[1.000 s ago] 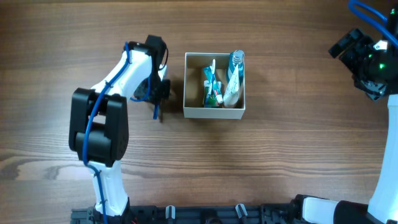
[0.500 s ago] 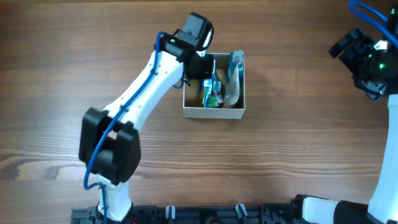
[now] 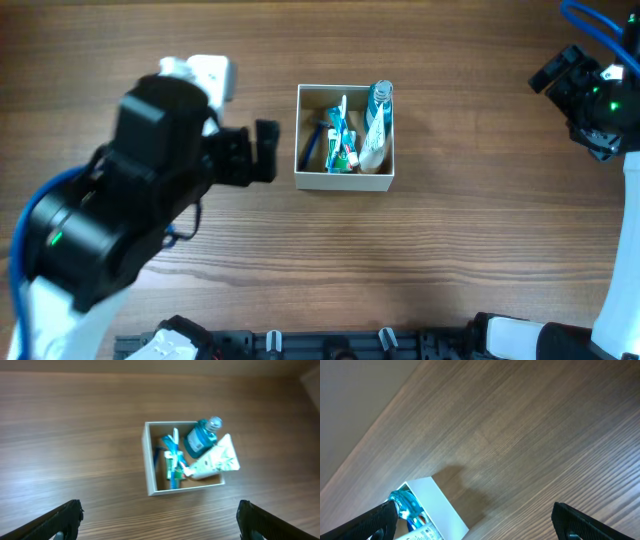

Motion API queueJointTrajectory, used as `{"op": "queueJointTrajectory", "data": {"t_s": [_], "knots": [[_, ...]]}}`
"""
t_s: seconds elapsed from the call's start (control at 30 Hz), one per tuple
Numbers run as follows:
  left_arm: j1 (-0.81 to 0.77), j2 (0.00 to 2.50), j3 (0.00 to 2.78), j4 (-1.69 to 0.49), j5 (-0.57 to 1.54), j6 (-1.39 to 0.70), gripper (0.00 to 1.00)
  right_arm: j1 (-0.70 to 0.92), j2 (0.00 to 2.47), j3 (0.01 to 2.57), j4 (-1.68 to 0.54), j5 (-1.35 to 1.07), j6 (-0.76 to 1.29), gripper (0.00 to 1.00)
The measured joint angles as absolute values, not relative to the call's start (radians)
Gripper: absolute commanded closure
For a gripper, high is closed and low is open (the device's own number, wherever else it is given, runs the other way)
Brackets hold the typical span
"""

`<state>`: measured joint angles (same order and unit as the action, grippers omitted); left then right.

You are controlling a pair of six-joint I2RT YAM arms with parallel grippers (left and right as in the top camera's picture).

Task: Pack container

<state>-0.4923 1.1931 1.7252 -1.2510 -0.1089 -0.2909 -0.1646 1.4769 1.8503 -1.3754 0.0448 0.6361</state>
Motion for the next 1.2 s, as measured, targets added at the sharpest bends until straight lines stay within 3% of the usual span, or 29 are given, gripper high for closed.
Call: {"op": "queueJointTrajectory", "data": {"t_s": [0.27, 0.4, 0.5, 0.6, 0.87, 1.03, 1.2], "knots": [[-0.432, 0.88, 1.666, -1.286, -0.258, -0.29, 0.0, -0.165, 1.477, 1.85, -1.376, 0.045, 0.636, 0.0], [-0.293, 0.793, 1.365, -1.045, -0.242, -0.278, 0.0, -0.165, 1.477, 1.85, -1.375, 0.045, 0.636, 0.0], [-0.147, 0.696, 1.05, -0.807, -0.113, -0.236, 0.0, -0.165, 1.477, 1.85, -1.375, 0.045, 0.636, 0.0], [-0.063, 0.604, 0.809, -0.725, 0.03, -0.221, 0.0, -0.165, 1.478, 1.85, -1.375, 0.045, 0.636, 0.0], [-0.03, 0.505, 0.735, -0.708, 0.076, -0.21, 0.0, -0.165, 1.478, 1.85, -1.375, 0.045, 0.636, 0.0], [-0.03, 0.38, 0.429, -0.479, 0.074, -0.194, 0.0, -0.165, 1.478, 1.85, -1.375, 0.045, 0.636, 0.0], [-0.03, 0.261, 0.305, -0.45, 0.074, -0.192, 0.0, -0.165, 1.478, 1.85, -1.375, 0.045, 0.636, 0.0]]}}
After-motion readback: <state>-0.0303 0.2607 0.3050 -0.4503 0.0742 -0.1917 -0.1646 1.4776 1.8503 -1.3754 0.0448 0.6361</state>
